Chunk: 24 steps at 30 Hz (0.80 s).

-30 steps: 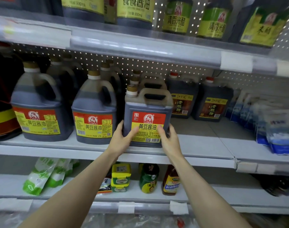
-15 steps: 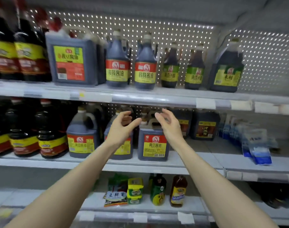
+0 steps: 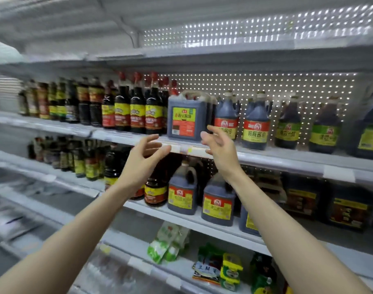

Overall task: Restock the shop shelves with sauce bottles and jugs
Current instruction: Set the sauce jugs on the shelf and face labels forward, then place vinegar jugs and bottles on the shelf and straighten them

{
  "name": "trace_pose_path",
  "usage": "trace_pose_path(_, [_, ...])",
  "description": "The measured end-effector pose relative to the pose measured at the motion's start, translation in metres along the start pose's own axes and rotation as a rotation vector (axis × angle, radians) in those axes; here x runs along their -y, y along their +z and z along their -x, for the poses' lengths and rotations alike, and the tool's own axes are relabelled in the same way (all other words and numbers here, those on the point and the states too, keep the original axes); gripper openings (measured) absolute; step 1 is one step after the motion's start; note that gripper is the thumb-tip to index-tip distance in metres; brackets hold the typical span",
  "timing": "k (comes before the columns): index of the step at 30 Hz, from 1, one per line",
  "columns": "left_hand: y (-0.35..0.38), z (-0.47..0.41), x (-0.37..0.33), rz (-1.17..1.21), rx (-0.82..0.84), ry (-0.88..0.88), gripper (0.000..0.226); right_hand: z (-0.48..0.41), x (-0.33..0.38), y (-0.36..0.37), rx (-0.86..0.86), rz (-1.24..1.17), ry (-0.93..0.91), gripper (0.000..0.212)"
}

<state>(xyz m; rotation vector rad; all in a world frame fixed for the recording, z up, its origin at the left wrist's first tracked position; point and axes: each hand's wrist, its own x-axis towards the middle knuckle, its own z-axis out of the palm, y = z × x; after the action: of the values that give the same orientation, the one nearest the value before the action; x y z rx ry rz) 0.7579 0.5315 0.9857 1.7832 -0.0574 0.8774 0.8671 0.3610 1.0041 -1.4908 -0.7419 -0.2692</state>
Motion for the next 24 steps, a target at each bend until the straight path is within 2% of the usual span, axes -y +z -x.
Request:
trace_pose_path(6, [-0.098,0.004,-0.014,-0.056,-0.121,0.056,0.06,-0.001,0.036,0.096,0.127,-0.062,-0.104,0.044])
trace_pose_path(10, [-0.169,0.004,0.005,-0.121,-0.172,0.081,0.045,-0.003,0.043,0.163,0.188,-0.078,-0.138,0.041])
trace_pose_path(12, [-0.209,0.001,0.018,-0.121,-0.186,0.091,0.047,-0.004,0.042,0.204,0.195,-0.085,-0.146,0.042])
trace_pose_path(16, [-0.291,-0.011,0.051,-0.135,-0.144,0.076,0.052,-0.004,0.031,0.295,0.165,-0.103,-0.128,0.043])
trace_pose_path(20, [-0.366,-0.032,0.091,-0.125,-0.114,0.043,0.053,-0.004,0.013,0.376,0.133,-0.094,-0.069,0.033])
trace_pose_path(24, [-0.41,-0.05,0.143,-0.071,-0.072,-0.025,0.057,-0.006,-0.016,0.434,0.094,-0.06,0.002,0.04])
